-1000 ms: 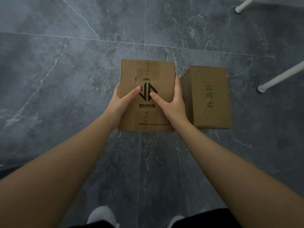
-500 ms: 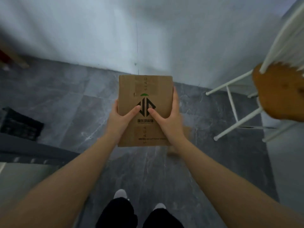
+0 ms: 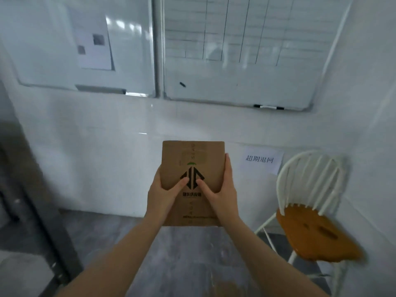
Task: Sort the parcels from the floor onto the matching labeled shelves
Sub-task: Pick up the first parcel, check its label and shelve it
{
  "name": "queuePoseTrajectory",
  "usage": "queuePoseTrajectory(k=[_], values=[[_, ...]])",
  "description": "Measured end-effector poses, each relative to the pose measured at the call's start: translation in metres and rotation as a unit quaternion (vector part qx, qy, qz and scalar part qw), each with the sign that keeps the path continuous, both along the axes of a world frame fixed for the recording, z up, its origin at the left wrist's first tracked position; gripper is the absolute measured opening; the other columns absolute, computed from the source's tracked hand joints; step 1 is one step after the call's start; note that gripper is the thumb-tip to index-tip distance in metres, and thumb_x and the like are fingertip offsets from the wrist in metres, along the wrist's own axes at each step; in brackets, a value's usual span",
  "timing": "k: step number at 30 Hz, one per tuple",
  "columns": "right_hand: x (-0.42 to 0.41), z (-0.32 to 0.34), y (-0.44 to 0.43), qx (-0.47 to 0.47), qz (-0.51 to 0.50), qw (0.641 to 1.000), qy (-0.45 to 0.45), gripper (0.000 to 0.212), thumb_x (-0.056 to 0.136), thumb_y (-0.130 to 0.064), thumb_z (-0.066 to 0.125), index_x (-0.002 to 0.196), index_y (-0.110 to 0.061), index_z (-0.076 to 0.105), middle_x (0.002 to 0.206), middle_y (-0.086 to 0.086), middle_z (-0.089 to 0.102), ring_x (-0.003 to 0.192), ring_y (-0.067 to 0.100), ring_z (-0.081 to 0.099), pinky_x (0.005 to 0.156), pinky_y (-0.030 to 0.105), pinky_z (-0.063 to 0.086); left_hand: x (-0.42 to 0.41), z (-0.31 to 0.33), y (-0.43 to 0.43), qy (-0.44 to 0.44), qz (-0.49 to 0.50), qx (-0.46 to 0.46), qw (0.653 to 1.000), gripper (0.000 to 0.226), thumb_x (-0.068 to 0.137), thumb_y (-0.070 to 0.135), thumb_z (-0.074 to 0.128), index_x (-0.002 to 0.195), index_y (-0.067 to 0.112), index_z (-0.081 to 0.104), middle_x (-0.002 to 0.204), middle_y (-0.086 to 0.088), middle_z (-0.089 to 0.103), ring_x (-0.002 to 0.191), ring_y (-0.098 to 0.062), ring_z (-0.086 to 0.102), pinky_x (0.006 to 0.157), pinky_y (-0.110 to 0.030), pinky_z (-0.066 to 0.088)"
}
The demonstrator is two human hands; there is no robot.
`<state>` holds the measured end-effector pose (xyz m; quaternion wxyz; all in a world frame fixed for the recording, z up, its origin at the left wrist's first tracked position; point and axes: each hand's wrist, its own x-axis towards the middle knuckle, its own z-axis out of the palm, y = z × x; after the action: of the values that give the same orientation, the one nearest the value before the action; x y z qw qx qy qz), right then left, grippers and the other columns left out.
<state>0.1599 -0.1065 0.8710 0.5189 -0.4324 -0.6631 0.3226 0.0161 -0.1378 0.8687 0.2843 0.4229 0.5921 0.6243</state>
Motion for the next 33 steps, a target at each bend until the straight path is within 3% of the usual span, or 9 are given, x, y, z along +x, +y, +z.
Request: queuePoseTrajectory(k=[3, 8, 14, 21, 26, 33], values=[[0.002, 0.037, -0.032, 0.034, -0.021, 0.999, 0.007, 0.097, 0.078, -0.035, 0.072, 0.146, -0.038, 0.003, 0.149, -0.007, 0.035, 0.126, 0.013, 0.047, 0.097, 0.024, 0.042, 0.001, 0.038, -0.026, 0.005, -0.019, 0.034, 0.999, 0.071, 0.071, 0.039, 0.075, 0.134, 0.028, 0.043, 0.113, 0.009, 0.056, 0.101, -0.013, 0.056, 0.085, -0.028, 0.047], [0.011, 0.088, -0.084, 0.082, -0.063, 0.994, 0.026, 0.098, 0.077, -0.037, 0.071, 0.146, -0.04, 0.001, 0.149, -0.005, 0.033, 0.129, 0.015, 0.044, 0.105, 0.04, 0.043, 0.01, 0.099, -0.065, 0.032, -0.062, 0.078, 0.994, 0.072, 0.072, 0.04, 0.074, 0.136, 0.027, 0.042, 0.118, 0.008, 0.057, 0.108, -0.015, 0.056, 0.091, -0.033, 0.048], [0.034, 0.157, -0.122, 0.167, -0.093, 0.981, 0.023, 0.096, 0.078, -0.038, 0.071, 0.146, -0.039, 0.003, 0.149, -0.007, 0.033, 0.127, 0.014, 0.045, 0.103, 0.035, 0.043, 0.033, 0.162, -0.102, 0.018, -0.089, 0.151, 0.984, 0.07, 0.072, 0.039, 0.074, 0.135, 0.028, 0.044, 0.121, 0.007, 0.059, 0.108, -0.012, 0.058, 0.088, -0.027, 0.048], [0.057, 0.216, -0.142, 0.231, -0.089, 0.969, 0.022, 0.096, 0.078, -0.036, 0.071, 0.147, -0.036, 0.004, 0.148, -0.008, 0.033, 0.127, 0.013, 0.045, 0.101, 0.031, 0.043, 0.055, 0.218, -0.126, 0.007, -0.102, 0.2, 0.975, 0.07, 0.08, 0.037, 0.067, 0.141, 0.026, 0.034, 0.131, 0.0, 0.053, 0.112, -0.019, 0.055, 0.091, -0.033, 0.049], [0.066, 0.237, -0.15, 0.252, -0.083, 0.963, 0.041, 0.096, 0.078, -0.037, 0.07, 0.147, -0.036, 0.004, 0.149, -0.007, 0.034, 0.127, 0.013, 0.046, 0.102, 0.034, 0.044, 0.065, 0.244, -0.137, 0.021, -0.098, 0.231, 0.968, 0.071, 0.078, 0.036, 0.069, 0.14, 0.027, 0.035, 0.129, -0.001, 0.056, 0.111, -0.019, 0.058, 0.093, -0.04, 0.051], [0.073, 0.245, -0.16, 0.266, -0.069, 0.959, 0.065, 0.096, 0.079, -0.032, 0.071, 0.148, -0.032, 0.004, 0.144, -0.014, 0.034, 0.129, 0.009, 0.042, 0.102, 0.024, 0.038, 0.075, 0.254, -0.152, 0.018, -0.086, 0.251, 0.964, 0.066, 0.079, 0.033, 0.069, 0.138, 0.025, 0.04, 0.124, 0.002, 0.059, 0.109, -0.017, 0.059, 0.092, -0.039, 0.051]])
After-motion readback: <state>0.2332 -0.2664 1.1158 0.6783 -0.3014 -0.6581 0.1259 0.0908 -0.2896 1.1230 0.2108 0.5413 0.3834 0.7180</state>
